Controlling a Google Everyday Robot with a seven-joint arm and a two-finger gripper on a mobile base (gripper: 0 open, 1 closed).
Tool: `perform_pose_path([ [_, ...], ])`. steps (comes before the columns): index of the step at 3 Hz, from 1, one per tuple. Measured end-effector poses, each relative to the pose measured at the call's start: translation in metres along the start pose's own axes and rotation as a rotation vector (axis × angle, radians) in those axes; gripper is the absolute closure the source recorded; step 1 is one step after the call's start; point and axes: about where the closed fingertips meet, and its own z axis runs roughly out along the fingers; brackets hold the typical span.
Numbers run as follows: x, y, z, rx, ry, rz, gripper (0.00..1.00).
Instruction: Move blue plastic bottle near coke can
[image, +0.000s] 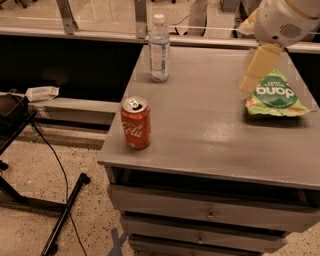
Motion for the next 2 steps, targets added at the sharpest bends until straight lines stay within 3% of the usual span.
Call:
perform_pose_path([
  [1,-0.044,-0.061,0.034,0.084,-0.141,-0.014,0.00],
  [2,-0.066,-0.094,0.071,0.144,-0.277,0.084,0.00],
])
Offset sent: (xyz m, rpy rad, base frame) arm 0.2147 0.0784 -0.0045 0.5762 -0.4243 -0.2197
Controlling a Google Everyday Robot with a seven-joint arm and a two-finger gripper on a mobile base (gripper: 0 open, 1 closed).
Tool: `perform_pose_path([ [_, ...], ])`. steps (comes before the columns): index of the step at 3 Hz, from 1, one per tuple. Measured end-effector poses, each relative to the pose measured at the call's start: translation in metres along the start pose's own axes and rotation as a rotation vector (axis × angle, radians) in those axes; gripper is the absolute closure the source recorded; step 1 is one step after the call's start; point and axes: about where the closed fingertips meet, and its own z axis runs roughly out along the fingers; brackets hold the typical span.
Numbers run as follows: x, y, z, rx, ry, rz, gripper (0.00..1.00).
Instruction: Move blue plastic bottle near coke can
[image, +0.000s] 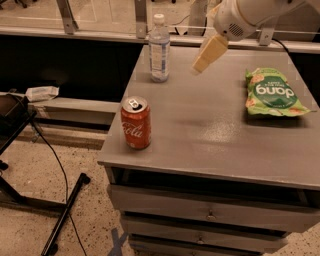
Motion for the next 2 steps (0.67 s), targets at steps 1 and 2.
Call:
perform_pose_path([
  [1,0.010,-0.007,0.045,0.045,-0.087,0.161,0.00],
  [2,0.009,-0.028,0.078,0.108,-0.199,0.295,0.00],
])
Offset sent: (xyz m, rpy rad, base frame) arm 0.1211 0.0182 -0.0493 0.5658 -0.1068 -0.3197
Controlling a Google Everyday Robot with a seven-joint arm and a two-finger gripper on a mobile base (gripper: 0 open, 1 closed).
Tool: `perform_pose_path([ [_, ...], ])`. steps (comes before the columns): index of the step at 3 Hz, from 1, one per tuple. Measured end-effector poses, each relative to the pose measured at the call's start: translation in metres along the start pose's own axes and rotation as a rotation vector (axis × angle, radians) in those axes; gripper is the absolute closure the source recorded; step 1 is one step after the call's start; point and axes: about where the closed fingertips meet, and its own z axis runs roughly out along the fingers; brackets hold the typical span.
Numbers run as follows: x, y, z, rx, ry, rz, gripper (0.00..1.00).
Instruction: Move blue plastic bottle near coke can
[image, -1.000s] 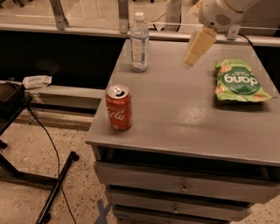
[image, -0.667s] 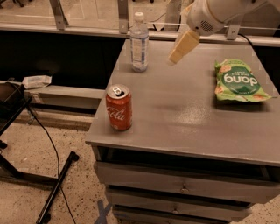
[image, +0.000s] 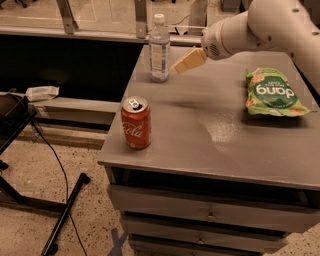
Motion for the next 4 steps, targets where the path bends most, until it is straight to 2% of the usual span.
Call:
perform_pose_path([
  [1,-0.018,-0.014,0.034,0.012,-0.122,0.066,0.00],
  [3,-0.013,-0.014,0.035,0.011,-0.144,0.092,0.00],
  [4,-0.030,0.000,0.048,-0.015,-0.282,0.174,0.00],
])
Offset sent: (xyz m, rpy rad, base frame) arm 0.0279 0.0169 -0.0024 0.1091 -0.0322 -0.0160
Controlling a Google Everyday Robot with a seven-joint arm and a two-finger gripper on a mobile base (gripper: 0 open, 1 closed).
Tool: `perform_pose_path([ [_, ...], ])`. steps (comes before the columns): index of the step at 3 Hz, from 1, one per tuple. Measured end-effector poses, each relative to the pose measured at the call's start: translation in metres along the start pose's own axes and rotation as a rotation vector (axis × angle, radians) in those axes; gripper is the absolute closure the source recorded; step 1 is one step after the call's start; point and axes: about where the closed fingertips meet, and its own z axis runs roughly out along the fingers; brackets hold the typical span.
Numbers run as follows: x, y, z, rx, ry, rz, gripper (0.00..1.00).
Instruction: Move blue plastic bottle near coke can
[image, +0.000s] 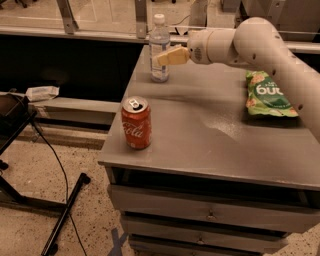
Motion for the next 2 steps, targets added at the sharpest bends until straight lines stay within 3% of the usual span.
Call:
perform_pose_path([
  [1,-0.013,0.009,0.016,-0.019,-0.101,0.051,0.00],
  [2,-0.027,0.014,0.033,-0.041,-0.147,0.052,0.00],
])
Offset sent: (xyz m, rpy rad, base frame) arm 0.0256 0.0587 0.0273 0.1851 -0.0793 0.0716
